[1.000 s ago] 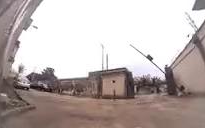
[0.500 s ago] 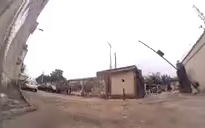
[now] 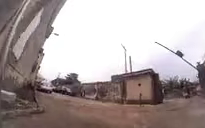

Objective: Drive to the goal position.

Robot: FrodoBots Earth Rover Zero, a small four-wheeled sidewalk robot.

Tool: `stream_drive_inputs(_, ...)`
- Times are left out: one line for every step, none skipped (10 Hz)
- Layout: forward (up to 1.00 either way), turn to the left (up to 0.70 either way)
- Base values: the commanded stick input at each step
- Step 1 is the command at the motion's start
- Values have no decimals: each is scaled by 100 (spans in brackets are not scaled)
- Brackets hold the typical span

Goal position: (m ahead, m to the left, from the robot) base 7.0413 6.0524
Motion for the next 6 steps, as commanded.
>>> stream_drive_inputs(84, 33)
stream_drive_inputs(84, 33)
stream_drive_inputs(84, 33)
stream_drive_inputs(84, 33)
stream_drive_inputs(84, 33)
stream_drive_inputs(84, 33)
